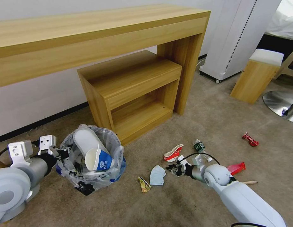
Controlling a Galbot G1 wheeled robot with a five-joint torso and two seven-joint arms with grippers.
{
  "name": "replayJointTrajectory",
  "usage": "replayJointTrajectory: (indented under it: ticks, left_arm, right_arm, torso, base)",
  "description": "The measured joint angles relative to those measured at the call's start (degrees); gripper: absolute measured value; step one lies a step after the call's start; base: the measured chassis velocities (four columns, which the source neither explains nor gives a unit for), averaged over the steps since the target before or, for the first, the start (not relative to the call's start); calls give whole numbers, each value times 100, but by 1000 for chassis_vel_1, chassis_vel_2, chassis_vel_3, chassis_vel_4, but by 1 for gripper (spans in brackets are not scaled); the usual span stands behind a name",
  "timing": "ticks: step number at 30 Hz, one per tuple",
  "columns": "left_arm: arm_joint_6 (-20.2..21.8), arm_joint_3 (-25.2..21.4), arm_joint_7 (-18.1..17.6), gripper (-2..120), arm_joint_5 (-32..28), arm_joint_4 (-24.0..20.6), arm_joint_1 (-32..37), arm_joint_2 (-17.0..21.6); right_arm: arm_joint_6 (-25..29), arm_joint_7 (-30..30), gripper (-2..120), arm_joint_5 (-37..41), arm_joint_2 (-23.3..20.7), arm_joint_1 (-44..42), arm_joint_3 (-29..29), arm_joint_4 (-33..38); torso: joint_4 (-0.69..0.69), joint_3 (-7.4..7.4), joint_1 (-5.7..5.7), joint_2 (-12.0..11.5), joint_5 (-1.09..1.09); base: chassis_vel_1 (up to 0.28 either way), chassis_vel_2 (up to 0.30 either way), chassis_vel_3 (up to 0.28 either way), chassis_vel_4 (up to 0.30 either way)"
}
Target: Pick up the trash bin and place the garbage on the floor into it.
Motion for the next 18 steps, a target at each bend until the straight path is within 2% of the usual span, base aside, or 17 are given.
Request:
replayJointTrajectory:
  ticks: [1, 3, 5, 6, 7, 8, 9, 10, 12, 18]
  left_arm:
    - [0, 0, 0, 1, 0, 0, 0, 0]
    - [0, 23, 0, 1, 18, 0, -17, -15]
    - [0, 26, -1, 1, 21, 0, -21, -16]
    - [0, 29, -1, 1, 24, 0, -24, -21]
    - [0, 29, -1, 1, 25, 0, -24, -22]
    - [0, 29, -1, 1, 25, 0, -24, -23]
    - [0, 29, -1, 1, 25, 0, -24, -23]
    - [0, 27, -1, 1, 26, 1, -18, -23]
    - [0, 16, 0, 1, 26, 1, -8, -25]
    - [0, 4, 2, 1, 28, 1, -4, -27]
  right_arm:
    - [0, 0, 43, 0, 0, 0, 0, 0]
    - [34, 0, 52, -58, 53, 45, -52, -108]
    - [46, 0, 53, -69, 65, 53, -60, -127]
    - [65, 0, 60, -84, 83, 66, -70, -157]
    - [71, 0, 60, -88, 88, 70, -72, -164]
    - [80, 2, 68, -94, 96, 80, -78, -178]
    - [80, 2, 68, -94, 96, 80, -78, -178]
    - [99, 6, 76, -111, 111, 106, -92, -216]
    - [135, 18, 85, -143, 133, 162, -110, -290]
    - [244, 26, 100, -178, 237, 298, -128, -525]
  torso:
    - [0, 0, 0, 0, 0]
    - [0, 0, 0, 0, 0]
    - [0, 0, 0, 0, 0]
    - [0, 0, 0, 0, 0]
    - [0, 0, 0, 0, 0]
    - [0, 0, 0, 0, 0]
    - [0, 0, 0, 0, 0]
    - [0, 0, 0, 0, 0]
    - [0, 0, 0, 0, 0]
    - [0, 0, 0, 0, 0]
  base:
    - [0, 0, 0, 0]
    - [0, 0, 0, 0]
    - [0, 0, 0, 0]
    - [0, 0, 0, 0]
    - [0, 0, 0, 0]
    - [0, 0, 0, 0]
    - [0, 0, 0, 0]
    - [0, 0, 0, 0]
    - [0, 0, 0, 0]
    - [0, 0, 0, 0]
